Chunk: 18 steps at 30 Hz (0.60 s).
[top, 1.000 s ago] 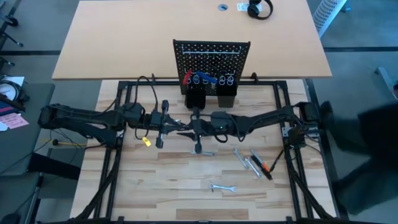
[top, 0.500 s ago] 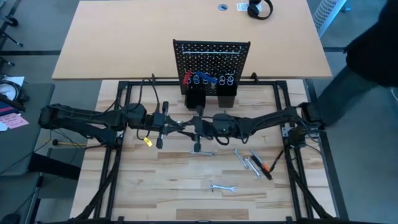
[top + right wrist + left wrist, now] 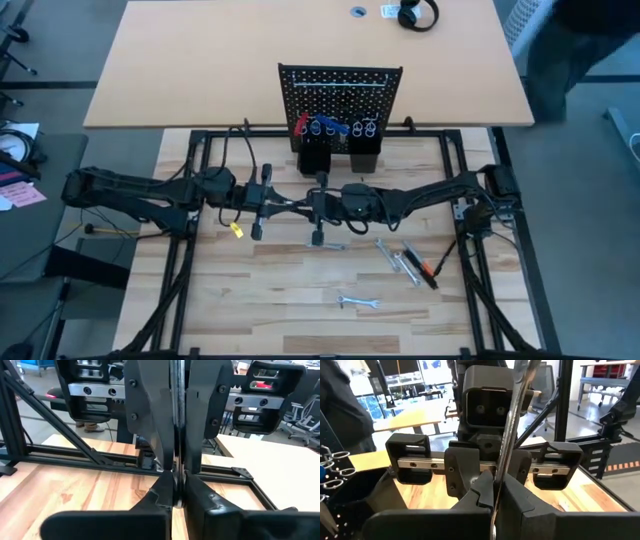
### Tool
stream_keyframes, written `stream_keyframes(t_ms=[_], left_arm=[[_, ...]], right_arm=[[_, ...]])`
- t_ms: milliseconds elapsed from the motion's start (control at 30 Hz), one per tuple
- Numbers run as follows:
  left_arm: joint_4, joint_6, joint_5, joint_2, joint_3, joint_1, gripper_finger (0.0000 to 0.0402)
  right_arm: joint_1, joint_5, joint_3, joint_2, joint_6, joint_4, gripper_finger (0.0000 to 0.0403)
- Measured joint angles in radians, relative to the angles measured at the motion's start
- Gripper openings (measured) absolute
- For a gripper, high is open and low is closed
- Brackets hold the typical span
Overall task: Hang tools onto peg board
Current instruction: Hang the wrench on the pegboard
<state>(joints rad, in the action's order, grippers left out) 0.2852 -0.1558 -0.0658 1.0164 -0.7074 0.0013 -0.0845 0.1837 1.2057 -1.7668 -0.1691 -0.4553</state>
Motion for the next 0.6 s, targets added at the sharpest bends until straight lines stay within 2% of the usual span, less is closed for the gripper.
stream_keyframes(t_ms=[133, 400, 600], left_arm=[[-0.008, 0.004, 0.001, -0.001, 0.0, 0.0, 0.0021], [-0.081, -0.033, 0.008, -0.063, -0.001, 0.001, 0.0115], [-0.053, -0.084, -0.004, -0.046, -0.002, 0.0, 0.0127]], right_arm=[[0.0, 0.0, 0.0, 0.002, 0.004, 0.002, 0.0025], [-0.016, 0.0, -0.001, 0.055, 0.006, 0.024, 0.0025], [-0.028, 0.0, -0.002, 0.056, 0.008, 0.017, 0.0025]])
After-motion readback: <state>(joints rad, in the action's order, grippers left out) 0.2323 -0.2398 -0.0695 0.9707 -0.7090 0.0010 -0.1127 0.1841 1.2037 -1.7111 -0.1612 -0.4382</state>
